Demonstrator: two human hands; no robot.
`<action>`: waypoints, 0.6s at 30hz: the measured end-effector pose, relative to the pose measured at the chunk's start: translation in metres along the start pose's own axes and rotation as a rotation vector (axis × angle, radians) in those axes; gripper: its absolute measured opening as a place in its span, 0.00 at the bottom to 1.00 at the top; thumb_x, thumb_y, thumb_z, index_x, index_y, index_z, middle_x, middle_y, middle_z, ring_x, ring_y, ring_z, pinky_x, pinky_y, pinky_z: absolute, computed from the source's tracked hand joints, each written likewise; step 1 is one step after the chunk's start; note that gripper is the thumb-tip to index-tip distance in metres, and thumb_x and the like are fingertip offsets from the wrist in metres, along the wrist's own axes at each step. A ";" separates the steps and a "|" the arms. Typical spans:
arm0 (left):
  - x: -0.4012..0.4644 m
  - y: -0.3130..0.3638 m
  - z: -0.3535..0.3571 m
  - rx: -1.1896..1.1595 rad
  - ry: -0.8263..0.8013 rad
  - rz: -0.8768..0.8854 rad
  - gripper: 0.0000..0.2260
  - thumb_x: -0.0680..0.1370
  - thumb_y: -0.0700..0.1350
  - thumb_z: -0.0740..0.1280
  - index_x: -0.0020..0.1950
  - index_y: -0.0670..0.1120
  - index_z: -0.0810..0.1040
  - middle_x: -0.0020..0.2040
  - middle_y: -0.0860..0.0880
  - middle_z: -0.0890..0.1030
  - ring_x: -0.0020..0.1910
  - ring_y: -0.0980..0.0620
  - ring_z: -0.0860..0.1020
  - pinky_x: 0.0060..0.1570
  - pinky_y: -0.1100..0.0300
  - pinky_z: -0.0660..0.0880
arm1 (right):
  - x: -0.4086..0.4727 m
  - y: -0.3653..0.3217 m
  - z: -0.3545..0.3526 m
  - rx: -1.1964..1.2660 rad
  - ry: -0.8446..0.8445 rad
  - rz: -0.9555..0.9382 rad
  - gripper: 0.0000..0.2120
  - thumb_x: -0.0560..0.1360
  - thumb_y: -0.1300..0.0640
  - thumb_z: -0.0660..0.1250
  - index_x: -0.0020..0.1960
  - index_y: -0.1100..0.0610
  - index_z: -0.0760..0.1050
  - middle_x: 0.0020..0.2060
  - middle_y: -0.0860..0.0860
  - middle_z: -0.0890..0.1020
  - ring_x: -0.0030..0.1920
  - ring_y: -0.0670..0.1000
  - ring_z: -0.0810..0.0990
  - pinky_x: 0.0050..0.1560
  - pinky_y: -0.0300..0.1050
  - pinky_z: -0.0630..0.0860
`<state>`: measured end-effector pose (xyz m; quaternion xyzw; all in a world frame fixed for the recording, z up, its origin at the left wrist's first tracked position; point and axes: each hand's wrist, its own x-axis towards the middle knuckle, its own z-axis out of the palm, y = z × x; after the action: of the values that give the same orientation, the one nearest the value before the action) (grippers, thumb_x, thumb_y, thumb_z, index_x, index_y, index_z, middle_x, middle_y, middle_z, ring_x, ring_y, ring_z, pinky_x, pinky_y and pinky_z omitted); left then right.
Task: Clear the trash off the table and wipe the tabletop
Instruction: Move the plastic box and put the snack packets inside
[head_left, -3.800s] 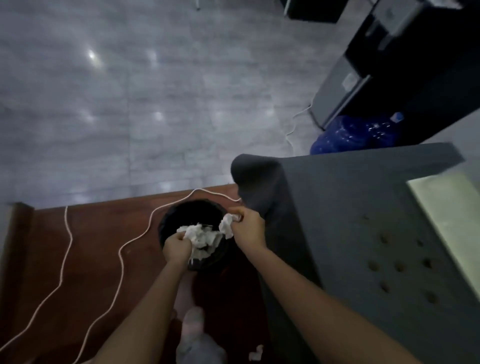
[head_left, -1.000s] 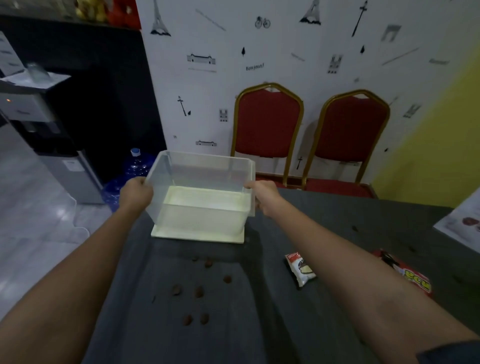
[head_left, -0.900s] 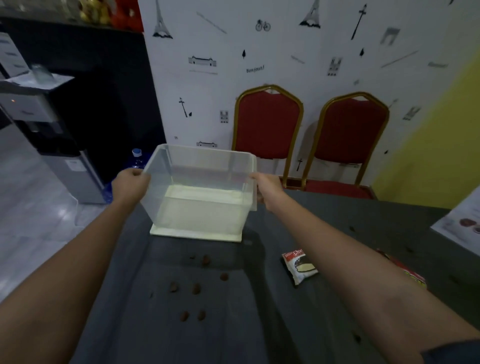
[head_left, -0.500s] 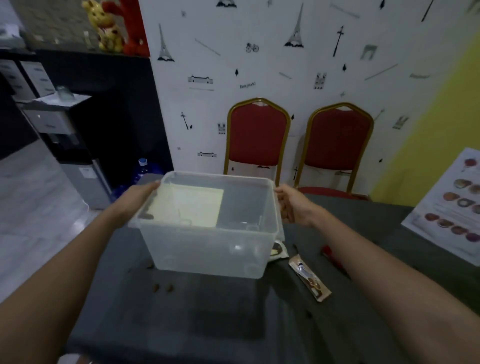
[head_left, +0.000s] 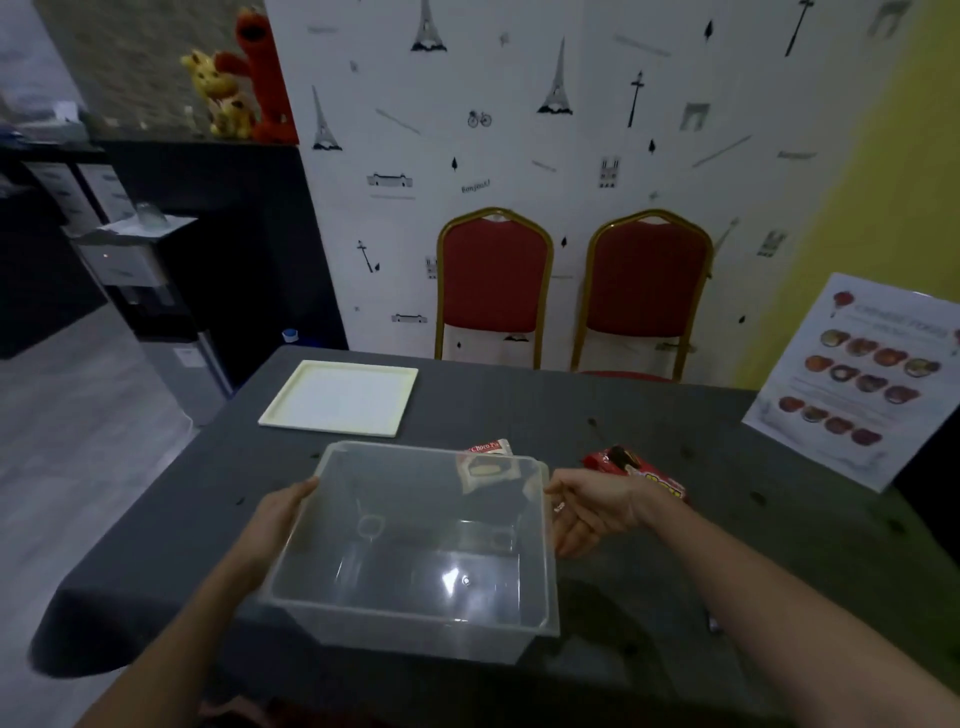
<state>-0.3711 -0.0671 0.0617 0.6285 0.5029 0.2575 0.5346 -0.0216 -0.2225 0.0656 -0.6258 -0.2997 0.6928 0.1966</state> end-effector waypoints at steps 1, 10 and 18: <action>-0.001 -0.003 0.001 0.007 0.002 0.012 0.13 0.81 0.43 0.57 0.44 0.46 0.81 0.44 0.43 0.82 0.38 0.54 0.79 0.42 0.59 0.73 | 0.000 0.004 0.000 -0.008 -0.003 0.010 0.23 0.79 0.46 0.50 0.53 0.62 0.75 0.42 0.58 0.84 0.43 0.55 0.84 0.52 0.51 0.77; -0.003 -0.024 0.004 0.059 0.011 0.041 0.16 0.80 0.48 0.59 0.47 0.38 0.81 0.41 0.39 0.81 0.38 0.47 0.77 0.42 0.52 0.74 | 0.009 0.006 -0.005 0.009 0.084 0.013 0.19 0.78 0.48 0.52 0.48 0.59 0.77 0.42 0.56 0.83 0.42 0.54 0.82 0.43 0.45 0.77; 0.019 -0.018 0.013 0.073 0.083 0.103 0.07 0.78 0.45 0.64 0.55 0.44 0.74 0.46 0.48 0.77 0.42 0.54 0.74 0.43 0.60 0.71 | 0.046 0.025 -0.001 -0.643 0.807 -0.078 0.11 0.75 0.52 0.66 0.55 0.54 0.72 0.48 0.51 0.80 0.46 0.49 0.79 0.46 0.45 0.79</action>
<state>-0.3599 -0.0564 0.0371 0.6613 0.5007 0.2921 0.4762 -0.0244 -0.2112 0.0146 -0.8603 -0.4209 0.2612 0.1203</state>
